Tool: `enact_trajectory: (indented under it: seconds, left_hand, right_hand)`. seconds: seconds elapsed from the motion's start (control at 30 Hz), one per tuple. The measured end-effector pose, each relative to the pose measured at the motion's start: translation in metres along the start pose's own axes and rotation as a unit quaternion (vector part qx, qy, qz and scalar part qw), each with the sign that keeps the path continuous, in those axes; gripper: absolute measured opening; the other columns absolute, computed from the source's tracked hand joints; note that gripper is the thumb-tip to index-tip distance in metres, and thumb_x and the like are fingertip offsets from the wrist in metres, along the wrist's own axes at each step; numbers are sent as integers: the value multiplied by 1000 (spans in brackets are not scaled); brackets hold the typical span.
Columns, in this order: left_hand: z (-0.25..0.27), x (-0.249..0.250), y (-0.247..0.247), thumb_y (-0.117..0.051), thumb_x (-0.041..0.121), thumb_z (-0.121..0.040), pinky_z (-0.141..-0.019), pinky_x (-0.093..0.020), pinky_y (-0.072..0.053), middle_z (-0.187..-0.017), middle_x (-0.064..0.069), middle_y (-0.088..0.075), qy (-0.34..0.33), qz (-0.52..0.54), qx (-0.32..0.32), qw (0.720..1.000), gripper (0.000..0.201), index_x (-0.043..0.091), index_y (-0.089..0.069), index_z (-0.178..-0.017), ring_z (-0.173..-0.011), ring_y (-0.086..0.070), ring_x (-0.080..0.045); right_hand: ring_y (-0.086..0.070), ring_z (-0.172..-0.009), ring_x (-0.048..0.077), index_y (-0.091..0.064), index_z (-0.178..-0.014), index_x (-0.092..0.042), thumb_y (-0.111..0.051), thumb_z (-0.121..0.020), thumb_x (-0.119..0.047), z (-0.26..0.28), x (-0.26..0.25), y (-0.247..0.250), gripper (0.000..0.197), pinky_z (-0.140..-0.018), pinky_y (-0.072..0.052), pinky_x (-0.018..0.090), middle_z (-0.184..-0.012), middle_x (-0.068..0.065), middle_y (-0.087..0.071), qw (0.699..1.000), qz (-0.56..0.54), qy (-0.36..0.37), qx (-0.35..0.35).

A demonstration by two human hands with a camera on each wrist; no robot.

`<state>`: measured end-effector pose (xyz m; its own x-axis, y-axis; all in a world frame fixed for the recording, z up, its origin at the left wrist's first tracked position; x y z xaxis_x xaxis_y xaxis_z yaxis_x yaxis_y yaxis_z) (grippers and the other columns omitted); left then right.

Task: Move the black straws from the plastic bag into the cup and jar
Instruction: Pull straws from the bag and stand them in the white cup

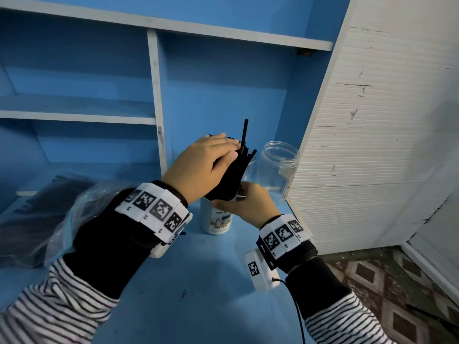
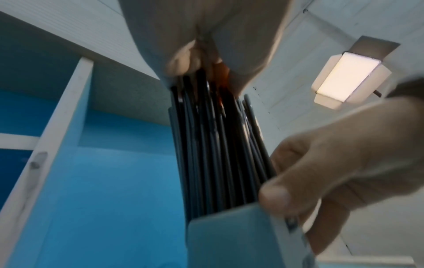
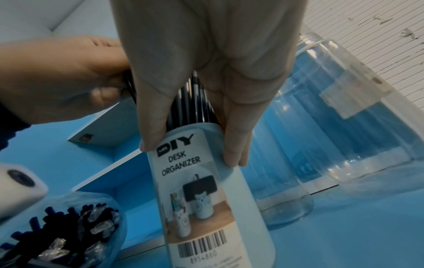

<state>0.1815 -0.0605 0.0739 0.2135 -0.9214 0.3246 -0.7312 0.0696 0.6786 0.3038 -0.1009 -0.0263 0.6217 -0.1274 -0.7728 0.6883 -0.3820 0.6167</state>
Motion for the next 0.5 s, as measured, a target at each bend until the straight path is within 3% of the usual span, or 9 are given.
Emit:
enact_trajectory:
  seconds: [0.1, 0.17, 0.27, 0.33, 0.5]
  left_hand:
    - [-7, 5, 19, -50, 30, -99, -108, -14, -31, -134, 5, -59, 40, 64, 60, 995, 36, 17, -59, -131, -128, -49, -8]
    - [-11, 6, 30, -57, 33, -96, -104, -9, -29, -138, 6, -54, 70, 65, 107, 990, 42, 20, -53, -135, -128, -45, -5]
    - [-9, -10, 32, -61, 46, -90, -105, -22, -33, -141, 3, -49, 189, 64, 115, 973, 59, 21, -43, -140, -130, -43, -10]
    - [-5, -18, 31, -61, 51, -88, -104, -25, -38, -135, 4, -55, 231, 80, 114, 963, 60, 20, -47, -137, -125, -50, -10]
    - [-8, -4, 36, -71, 28, -86, -94, -15, -47, -116, 12, -66, 168, 147, 145, 964, 35, 24, -64, -120, -105, -63, -1]
  right_hand:
    - [-58, -81, -3, -65, -114, -18, -80, -70, -47, 1, -7, -5, 54, -64, -43, 8, -100, -10, -68, 1000, -12, 4, -14]
    - [-54, -72, -5, -65, -111, -17, -80, -72, -44, 1, -12, -9, 50, -54, -37, 5, -94, -10, -65, 1000, -5, 12, -20]
    - [-56, -77, -1, -65, -112, -16, -79, -72, -46, -1, -18, -14, 52, -56, -38, 7, -98, -7, -67, 1000, 1, 15, -17]
    - [-58, -83, 6, -64, -114, -17, -79, -71, -48, -3, -19, -17, 55, -59, -39, 10, -101, -5, -67, 1000, 3, 12, -13]
    - [-56, -80, 10, -65, -106, -16, -79, -72, -44, -5, -22, -23, 46, -59, -38, 13, -93, -5, -65, 1000, -2, 7, -13]
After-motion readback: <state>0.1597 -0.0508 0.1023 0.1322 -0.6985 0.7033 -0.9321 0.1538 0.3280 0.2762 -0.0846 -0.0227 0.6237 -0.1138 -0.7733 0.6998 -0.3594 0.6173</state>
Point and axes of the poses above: each hand's wrist, its own z-axis away from the middle knuckle, its own y-axis out of the back of the hand, x = y × z, the point moved 6 cm from there along -z, towards the middle knuckle
